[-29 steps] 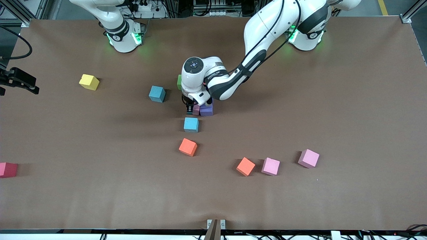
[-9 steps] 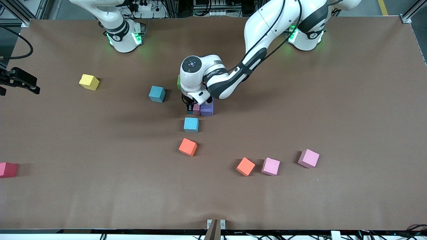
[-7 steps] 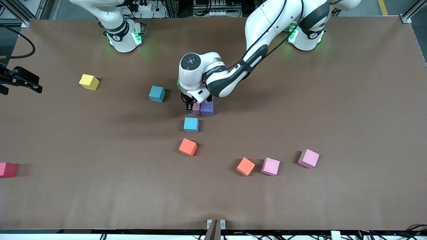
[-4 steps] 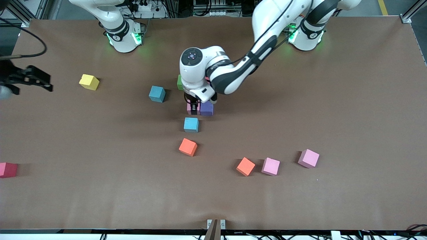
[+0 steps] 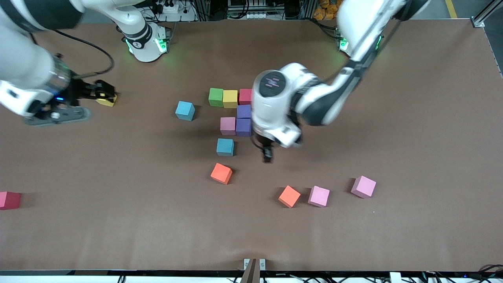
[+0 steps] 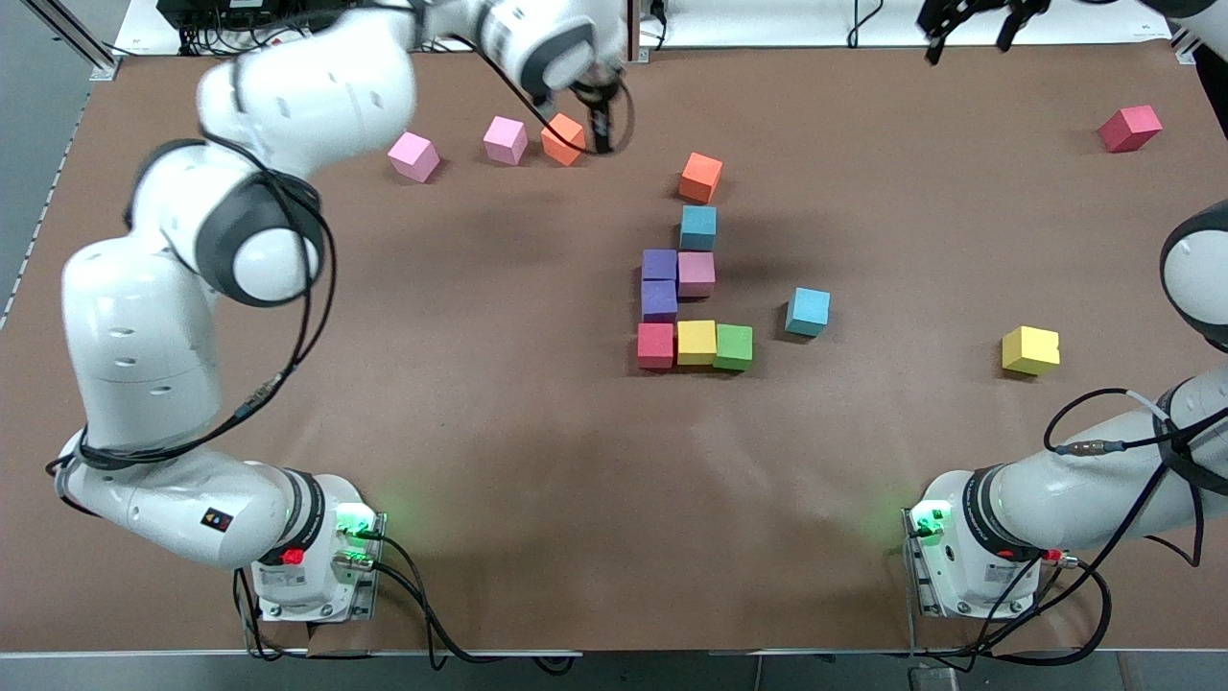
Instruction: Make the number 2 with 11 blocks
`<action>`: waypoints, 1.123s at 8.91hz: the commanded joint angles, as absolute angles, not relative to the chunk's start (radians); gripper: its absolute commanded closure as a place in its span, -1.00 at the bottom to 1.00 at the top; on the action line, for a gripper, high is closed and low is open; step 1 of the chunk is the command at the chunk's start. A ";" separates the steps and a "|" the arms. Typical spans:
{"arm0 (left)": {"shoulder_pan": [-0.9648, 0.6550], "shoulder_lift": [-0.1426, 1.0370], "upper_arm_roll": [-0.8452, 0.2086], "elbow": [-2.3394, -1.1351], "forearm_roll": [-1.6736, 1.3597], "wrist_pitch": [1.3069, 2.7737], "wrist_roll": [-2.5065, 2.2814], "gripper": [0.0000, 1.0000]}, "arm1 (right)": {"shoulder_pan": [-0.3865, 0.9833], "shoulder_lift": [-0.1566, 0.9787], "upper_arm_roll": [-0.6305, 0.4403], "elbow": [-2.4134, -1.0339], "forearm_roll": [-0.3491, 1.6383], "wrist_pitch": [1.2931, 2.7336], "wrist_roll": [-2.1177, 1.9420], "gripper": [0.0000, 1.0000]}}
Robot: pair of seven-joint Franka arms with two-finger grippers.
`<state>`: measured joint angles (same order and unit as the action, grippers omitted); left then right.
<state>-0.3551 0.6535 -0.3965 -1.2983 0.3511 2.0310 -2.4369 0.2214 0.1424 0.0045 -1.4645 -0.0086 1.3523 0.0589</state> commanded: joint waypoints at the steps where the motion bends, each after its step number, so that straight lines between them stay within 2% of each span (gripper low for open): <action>1: -0.223 0.611 -0.400 -1.328 0.344 2.011 -2.306 -0.49 | 0.248 0.082 -0.002 -1.625 0.035 1.440 0.127 -1.00; 3: -0.087 0.585 -0.394 -1.328 0.348 2.011 -2.159 -0.49 | 0.294 0.017 -0.002 -1.809 0.035 1.570 0.164 -1.00; 5: 0.029 0.540 -0.397 -1.328 0.350 2.011 -1.987 -0.49 | 0.331 -0.066 0.009 -2.068 0.035 1.789 0.285 -1.00; 6: 0.067 0.528 -0.397 -1.330 0.351 2.011 -1.905 -0.49 | 0.331 -0.081 0.023 -2.144 0.035 1.851 0.325 -1.00; 7: 0.090 0.508 -0.394 -1.347 0.353 1.985 -1.817 -0.49 | 0.336 -0.084 0.031 -2.220 0.035 1.934 0.340 -1.00; 9: 0.129 0.473 -0.409 -1.353 0.338 1.834 -1.651 -0.49 | 0.345 -0.117 0.089 -2.376 0.035 2.150 0.342 -1.00; 10: 0.135 0.466 -0.416 -1.354 0.321 1.795 -1.590 -0.49 | 0.344 -0.120 0.130 -2.393 0.034 2.157 0.315 -1.00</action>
<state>0.1122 0.5096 -0.3990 -1.3129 0.3496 1.8425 -1.6651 0.3408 -0.0584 0.0926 -2.3274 0.0216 2.1274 0.3234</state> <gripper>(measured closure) 0.251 0.000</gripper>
